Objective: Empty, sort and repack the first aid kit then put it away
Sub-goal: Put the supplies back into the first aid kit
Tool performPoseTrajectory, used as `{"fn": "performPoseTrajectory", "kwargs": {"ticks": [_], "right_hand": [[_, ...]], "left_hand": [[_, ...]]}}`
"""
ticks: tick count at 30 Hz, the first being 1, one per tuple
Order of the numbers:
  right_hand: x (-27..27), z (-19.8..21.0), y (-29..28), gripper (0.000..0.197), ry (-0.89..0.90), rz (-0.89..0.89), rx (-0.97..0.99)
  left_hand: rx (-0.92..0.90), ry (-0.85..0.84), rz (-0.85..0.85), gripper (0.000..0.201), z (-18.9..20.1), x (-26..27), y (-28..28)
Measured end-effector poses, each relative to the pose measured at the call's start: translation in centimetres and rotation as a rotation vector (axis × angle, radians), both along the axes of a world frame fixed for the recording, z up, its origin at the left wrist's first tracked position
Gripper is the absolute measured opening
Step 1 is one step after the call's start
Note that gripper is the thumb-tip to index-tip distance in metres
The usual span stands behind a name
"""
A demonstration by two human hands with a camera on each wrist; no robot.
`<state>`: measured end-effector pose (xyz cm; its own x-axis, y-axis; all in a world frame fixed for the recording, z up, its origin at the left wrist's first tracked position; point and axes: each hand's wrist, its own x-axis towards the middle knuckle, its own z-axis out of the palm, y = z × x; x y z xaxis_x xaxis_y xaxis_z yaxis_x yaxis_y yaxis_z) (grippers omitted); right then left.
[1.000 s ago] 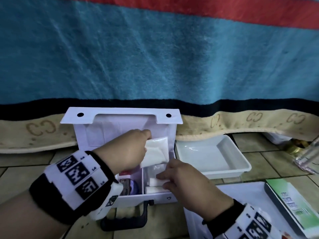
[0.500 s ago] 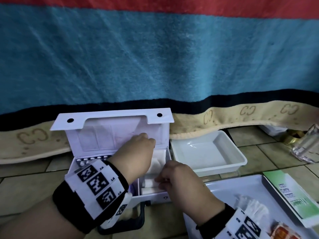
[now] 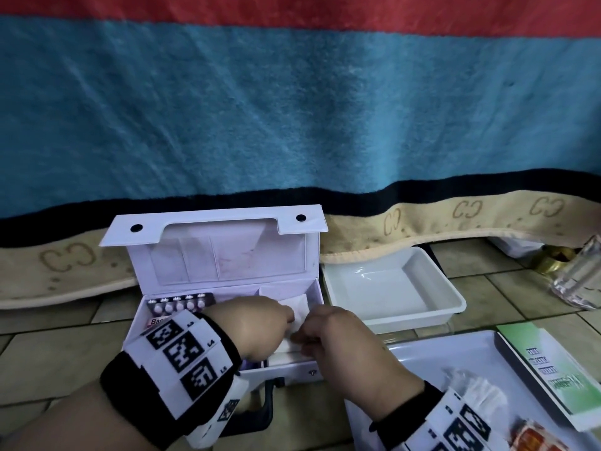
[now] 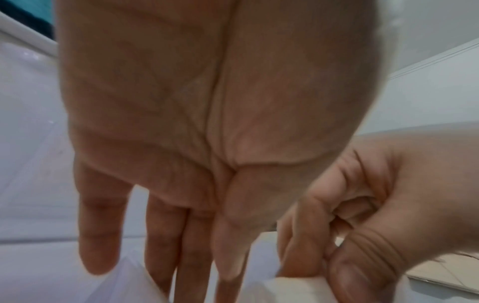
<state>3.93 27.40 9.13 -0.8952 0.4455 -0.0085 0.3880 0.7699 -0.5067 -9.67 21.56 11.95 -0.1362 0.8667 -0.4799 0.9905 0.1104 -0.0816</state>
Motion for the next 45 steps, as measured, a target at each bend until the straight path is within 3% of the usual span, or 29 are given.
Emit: {"fn": "performPoseTrajectory", "kwargs": {"ticks": [3,6,9,13,17,23,32,39,45], "right_hand": [[0.4,0.1,0.0,0.034,0.035,-0.041,-0.017],[0.4,0.0,0.1,0.034,0.088,-0.076,-0.030],[-0.1,-0.5,-0.1,0.029,0.084,-0.017,0.045],[-0.6,-0.8,-0.4,0.018,0.079,0.027,0.083],[-0.3,-0.6,-0.1,0.021,0.103,0.041,-0.024],[-0.5,-0.2,-0.3,0.017,0.112,-0.036,-0.051],[-0.8,-0.4,0.0,0.014,0.071,-0.078,-0.098],[-0.3,0.4,0.1,0.037,0.046,-0.095,-0.029],[0.6,0.8,0.5,0.042,0.093,-0.140,-0.102]], "left_hand": [[0.150,-0.078,0.070,0.049,0.3,-0.4,-1.0],[0.181,-0.118,0.042,0.036,-0.2,-0.9,-2.4],[0.201,-0.123,0.040,0.022,-0.8,-1.0,-3.1],[0.331,-0.109,0.021,0.025,-1.1,-0.4,-3.0],[0.284,-0.003,0.008,0.027,-0.8,0.3,-3.5],[0.323,0.011,0.113,0.015,0.6,1.2,-3.7],[0.260,0.013,0.041,0.025,0.7,1.5,-2.9],[0.317,-0.194,0.191,0.035,-0.5,0.1,-3.1],[0.296,-0.268,0.237,0.044,-0.3,-0.2,-2.6]]}}
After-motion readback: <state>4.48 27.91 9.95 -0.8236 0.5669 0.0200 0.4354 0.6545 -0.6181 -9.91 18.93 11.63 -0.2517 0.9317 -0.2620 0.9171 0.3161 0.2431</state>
